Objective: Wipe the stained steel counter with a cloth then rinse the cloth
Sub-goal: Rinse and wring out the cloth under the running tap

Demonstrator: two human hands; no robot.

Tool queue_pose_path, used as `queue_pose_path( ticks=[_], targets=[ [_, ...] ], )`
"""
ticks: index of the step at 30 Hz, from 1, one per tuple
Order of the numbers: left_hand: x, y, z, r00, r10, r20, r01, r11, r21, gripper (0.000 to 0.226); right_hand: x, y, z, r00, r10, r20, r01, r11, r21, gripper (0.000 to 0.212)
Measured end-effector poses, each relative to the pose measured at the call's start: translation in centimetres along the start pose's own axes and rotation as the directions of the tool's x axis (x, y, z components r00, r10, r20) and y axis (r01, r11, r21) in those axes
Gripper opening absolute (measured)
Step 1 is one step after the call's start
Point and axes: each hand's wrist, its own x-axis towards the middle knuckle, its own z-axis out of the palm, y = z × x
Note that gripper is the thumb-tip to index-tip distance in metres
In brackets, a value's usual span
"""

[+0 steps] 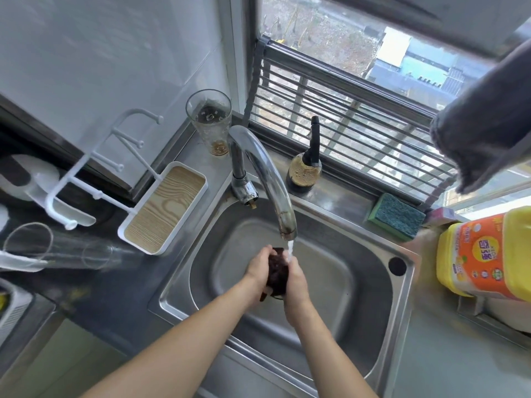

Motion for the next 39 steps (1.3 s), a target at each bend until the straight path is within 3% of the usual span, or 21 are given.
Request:
queue_pose_path(
  ticks=[2, 5, 8, 10, 13, 16, 19, 20, 22, 25, 27, 30, 33, 36, 39],
  targets=[
    [-0.7, -0.3, 0.8, 1.000, -0.026, 0.013, 0.025, 0.999, 0.023, 0.048, 0.6, 0.0, 0.5, 0.982, -0.120, -0.148, 0.085, 0.972, -0.221, 0.041],
    [-0.9, -0.7, 1.8, 0.999, 0.039, -0.025, -0.036, 0.996, 0.085, 0.052, 1.0, -0.4, 0.1, 0.891, -0.301, -0.340, 0.124, 0.882, -0.454, 0.042],
    [-0.9, -0.9, 2.1, 0.999, 0.035, 0.008, -0.035, 0.999, -0.039, 0.046, 0.6, -0.8, -0.1, 0.866, -0.327, -0.377, 0.122, 0.872, -0.475, 0.048],
    [-1.0, -0.8, 2.0, 0.997, 0.053, 0.047, -0.052, 0.998, -0.023, 0.048, 0.6, -0.9, 0.1, 0.852, -0.345, -0.394, 0.144, 0.878, -0.457, 0.051],
    [-0.5, -0.7, 1.0, 0.987, 0.120, 0.102, -0.136, 0.977, 0.162, 0.043, 0.8, -1.1, 0.0, 0.857, -0.337, -0.391, 0.131, 0.874, -0.468, 0.049],
    [0.0, -0.2, -0.3, 0.973, 0.174, 0.151, -0.201, 0.961, 0.191, 0.023, 1.5, -1.7, -0.5, 0.887, -0.255, -0.385, 0.142, 0.944, -0.298, 0.038],
    [0.3, 0.4, -1.6, 0.955, 0.011, 0.298, 0.002, 0.999, -0.044, 0.030, 1.4, -1.9, -0.5, 0.965, -0.219, -0.144, 0.198, 0.969, -0.148, 0.011],
    [0.4, 0.6, -2.1, 0.938, -0.004, 0.346, 0.029, 0.997, -0.068, 0.032, 1.1, -1.9, -0.3, 0.974, -0.226, -0.032, 0.219, 0.963, -0.157, 0.014],
    [0.8, 0.9, -2.7, 0.954, 0.063, 0.292, -0.075, 0.997, 0.028, 0.028, 1.0, -1.7, -0.5, 0.959, -0.274, 0.074, 0.283, 0.944, -0.168, 0.038],
    [1.6, 1.0, -2.8, 0.981, 0.194, 0.013, -0.195, 0.980, 0.049, 0.020, 1.2, -1.3, -0.8, 0.946, -0.324, -0.016, 0.321, 0.942, -0.094, 0.046],
    [1.8, 1.1, -2.6, 0.984, 0.157, -0.082, -0.162, 0.986, -0.046, 0.016, 1.0, -0.9, -0.6, 0.938, -0.346, -0.012, 0.334, 0.915, -0.224, 0.043],
    [1.7, 0.8, -2.3, 0.998, 0.054, -0.044, -0.054, 0.999, 0.003, 0.028, 0.4, 0.0, 0.6, 0.924, -0.370, 0.100, 0.370, 0.796, -0.479, 0.029],
    [0.9, 0.7, -1.9, 0.998, -0.064, 0.003, 0.064, 0.996, 0.057, 0.044, 0.2, 0.7, 1.3, 0.879, -0.475, -0.032, 0.369, 0.721, -0.586, 0.027],
    [0.6, 0.8, -1.5, 0.995, -0.099, 0.030, 0.093, 0.983, 0.159, 0.051, -0.2, 0.9, 1.4, 0.760, -0.632, -0.154, 0.394, 0.636, -0.664, 0.021],
    [0.2, 0.5, -1.5, 0.950, -0.234, 0.206, 0.212, 0.970, 0.121, 0.061, -0.4, 0.6, 1.1, 0.716, -0.682, -0.148, 0.443, 0.608, -0.659, 0.021]
  ],
)
